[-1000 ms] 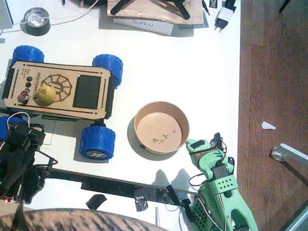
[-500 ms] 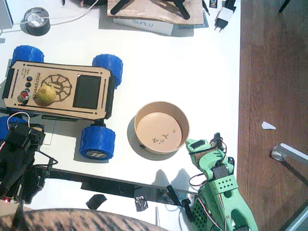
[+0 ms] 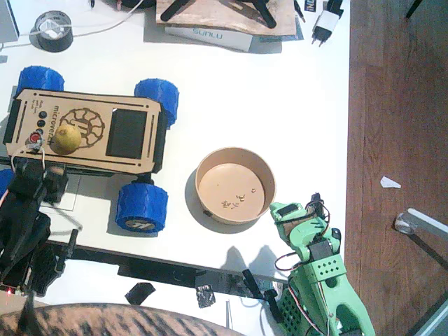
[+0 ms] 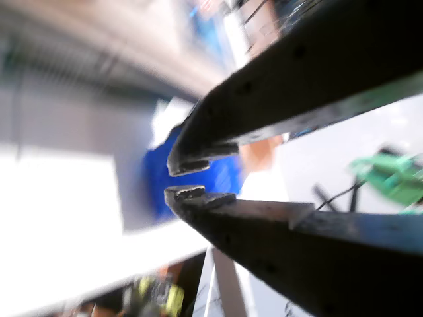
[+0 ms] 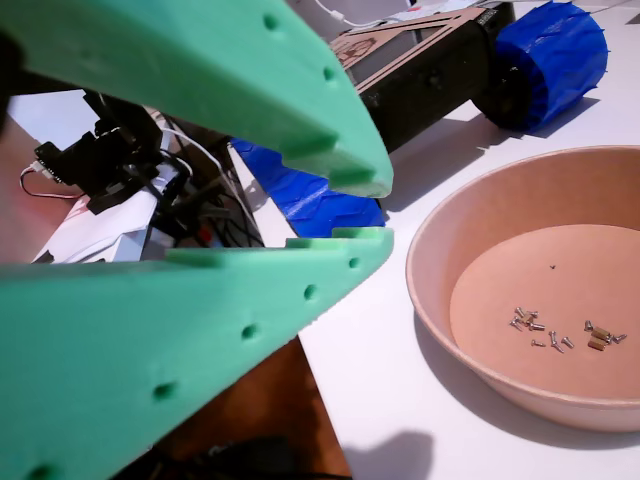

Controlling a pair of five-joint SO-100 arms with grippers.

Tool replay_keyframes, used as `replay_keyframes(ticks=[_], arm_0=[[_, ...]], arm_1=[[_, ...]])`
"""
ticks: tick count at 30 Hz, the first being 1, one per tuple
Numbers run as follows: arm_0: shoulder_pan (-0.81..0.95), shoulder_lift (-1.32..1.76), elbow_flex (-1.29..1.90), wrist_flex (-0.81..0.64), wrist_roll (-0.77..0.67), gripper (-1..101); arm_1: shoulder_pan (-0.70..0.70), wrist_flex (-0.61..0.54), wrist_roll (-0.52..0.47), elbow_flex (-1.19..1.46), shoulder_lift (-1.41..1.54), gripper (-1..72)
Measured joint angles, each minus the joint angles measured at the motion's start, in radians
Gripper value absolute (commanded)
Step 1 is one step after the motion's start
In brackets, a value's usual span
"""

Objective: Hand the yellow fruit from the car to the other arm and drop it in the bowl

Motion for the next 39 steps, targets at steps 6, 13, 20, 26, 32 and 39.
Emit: replay_keyframes(ticks=[6,13,20,26,32,39], arm_0=[[0.000,-0.071,-0.268,0.092,0.000,0],[0.000,-0.147,-0.457,0.156,-0.089,0],[-0.021,-0.143,-0.468,0.066,-0.158,0],[-0.199,-0.069,-0.468,0.086,-0.160,5],[-0.273,-0.066,-0.468,0.112,-0.161,10],[-0.334,-0.066,-0.468,0.143,-0.098,24]], arm_1=[[0.000,0.000,0.000,0.000,0.000,-0.1],[0.000,0.000,0.000,0.000,0.000,-0.1],[0.000,0.000,0.000,0.000,0.000,-0.1],[0.000,0.000,0.000,0.000,0.000,-0.1],[0.000,0.000,0.000,0.000,0.000,-0.1],[0.000,0.000,0.000,0.000,0.000,-0.1]])
